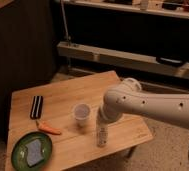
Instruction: Knock the bottle over
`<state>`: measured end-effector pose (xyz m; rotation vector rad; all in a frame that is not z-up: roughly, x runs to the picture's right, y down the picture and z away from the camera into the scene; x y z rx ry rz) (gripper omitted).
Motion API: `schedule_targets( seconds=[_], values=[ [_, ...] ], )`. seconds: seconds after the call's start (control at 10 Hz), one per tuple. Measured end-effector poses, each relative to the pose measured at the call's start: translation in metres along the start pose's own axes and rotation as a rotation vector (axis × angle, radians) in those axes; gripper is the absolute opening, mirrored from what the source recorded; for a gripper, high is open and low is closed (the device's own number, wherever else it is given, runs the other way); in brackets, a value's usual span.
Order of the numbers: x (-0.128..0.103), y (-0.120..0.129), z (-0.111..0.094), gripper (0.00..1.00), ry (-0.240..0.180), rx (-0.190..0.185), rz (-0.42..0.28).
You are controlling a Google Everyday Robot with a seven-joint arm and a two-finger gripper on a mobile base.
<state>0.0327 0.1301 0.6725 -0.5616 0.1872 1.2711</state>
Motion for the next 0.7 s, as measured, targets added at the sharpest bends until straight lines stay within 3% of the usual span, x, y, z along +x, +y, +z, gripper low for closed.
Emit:
schedule_targets(
  seconds=[0.1, 0.2, 0.4, 0.7],
  values=[
    [-0.0056, -0.0066, -0.0029, 0.0, -0.005, 0.032, 0.005],
    [-0.0095, -0.0073, -0.0047, 0.0, -0.013, 0.04, 0.007],
    [-0.0093, -0.0158, -0.0125, 0.04, -0.061, 0.046, 0.021],
    [-0.0103, -0.0142, -0.0124, 0.04, -0.066, 0.045, 0.015]
  ],
)
